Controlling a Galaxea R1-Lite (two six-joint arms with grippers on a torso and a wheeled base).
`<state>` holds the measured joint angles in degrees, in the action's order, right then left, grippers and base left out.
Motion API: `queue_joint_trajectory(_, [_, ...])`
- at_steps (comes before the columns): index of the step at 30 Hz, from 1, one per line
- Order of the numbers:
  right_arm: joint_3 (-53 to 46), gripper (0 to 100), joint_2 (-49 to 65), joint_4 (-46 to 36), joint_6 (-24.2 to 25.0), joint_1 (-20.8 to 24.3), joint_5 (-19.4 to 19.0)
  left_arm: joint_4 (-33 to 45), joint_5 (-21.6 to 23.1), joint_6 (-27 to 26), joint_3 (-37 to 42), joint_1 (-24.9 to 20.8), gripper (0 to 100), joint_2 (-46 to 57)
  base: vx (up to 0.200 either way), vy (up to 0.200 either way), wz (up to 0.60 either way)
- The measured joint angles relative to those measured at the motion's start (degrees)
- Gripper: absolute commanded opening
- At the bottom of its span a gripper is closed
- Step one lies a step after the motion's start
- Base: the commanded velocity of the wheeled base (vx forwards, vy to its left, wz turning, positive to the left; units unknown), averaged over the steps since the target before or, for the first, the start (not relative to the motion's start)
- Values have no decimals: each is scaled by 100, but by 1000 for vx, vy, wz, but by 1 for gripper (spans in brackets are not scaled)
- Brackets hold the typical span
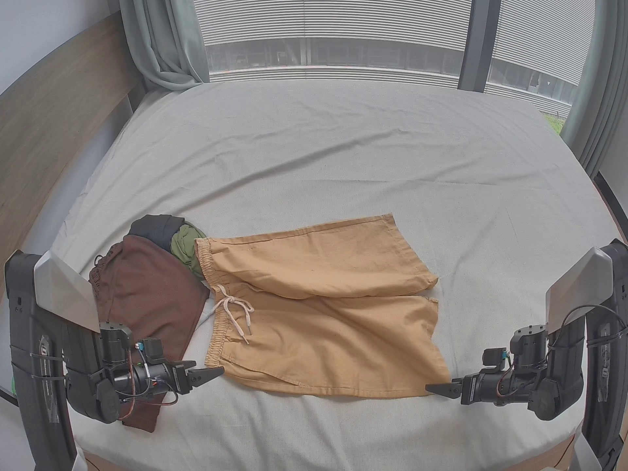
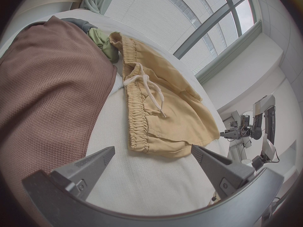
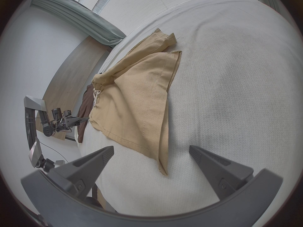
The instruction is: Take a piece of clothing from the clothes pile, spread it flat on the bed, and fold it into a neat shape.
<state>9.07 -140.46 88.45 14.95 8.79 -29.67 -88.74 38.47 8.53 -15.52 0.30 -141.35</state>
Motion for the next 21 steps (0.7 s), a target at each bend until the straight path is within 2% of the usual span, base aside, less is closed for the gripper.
queue_joint_trajectory(9, [27,100,2,1,-1,-2,0,-2,-33,514,-316,-101,100,-201,0,0,0])
queue_joint_trajectory(12, [38,100,2,1,-1,-9,0,-2,-200,703,-435,-197,100,-226,0,0,0])
queue_joint_trajectory(21, [52,100,9,4,-1,-30,0,-6,-330,789,-672,-330,100,-350,0,0,0])
